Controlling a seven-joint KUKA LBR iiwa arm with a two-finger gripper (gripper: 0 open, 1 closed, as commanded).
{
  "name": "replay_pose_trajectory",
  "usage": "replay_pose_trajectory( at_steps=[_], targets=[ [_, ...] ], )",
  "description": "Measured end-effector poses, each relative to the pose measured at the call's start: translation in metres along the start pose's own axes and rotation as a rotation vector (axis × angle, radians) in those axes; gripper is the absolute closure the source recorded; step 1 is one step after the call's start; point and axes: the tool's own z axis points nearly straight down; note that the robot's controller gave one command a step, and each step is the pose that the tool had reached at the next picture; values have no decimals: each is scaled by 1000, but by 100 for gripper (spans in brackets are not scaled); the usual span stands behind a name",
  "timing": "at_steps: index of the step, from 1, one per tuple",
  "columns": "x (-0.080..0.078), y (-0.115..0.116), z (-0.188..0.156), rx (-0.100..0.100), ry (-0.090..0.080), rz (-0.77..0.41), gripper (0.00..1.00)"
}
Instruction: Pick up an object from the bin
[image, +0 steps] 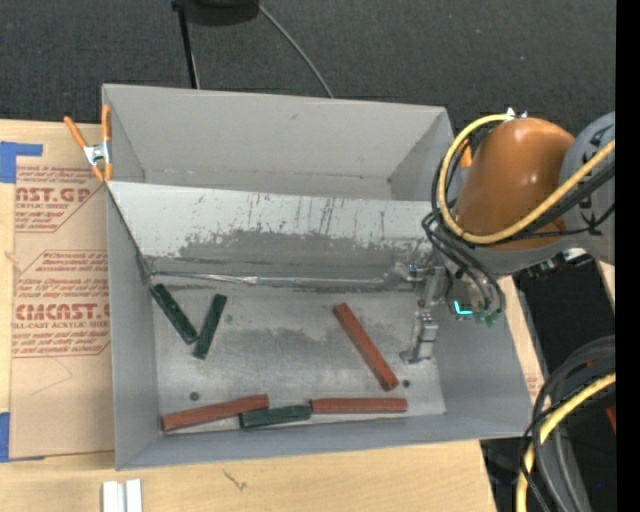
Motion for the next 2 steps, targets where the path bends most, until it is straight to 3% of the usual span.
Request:
replay_pose_trajectory(
  at_steps=[1,2],
  targets=[
    [-2,0,-4,1,-8,-1,0],
    [13,0,20,0,-19,60,0]
  ],
)
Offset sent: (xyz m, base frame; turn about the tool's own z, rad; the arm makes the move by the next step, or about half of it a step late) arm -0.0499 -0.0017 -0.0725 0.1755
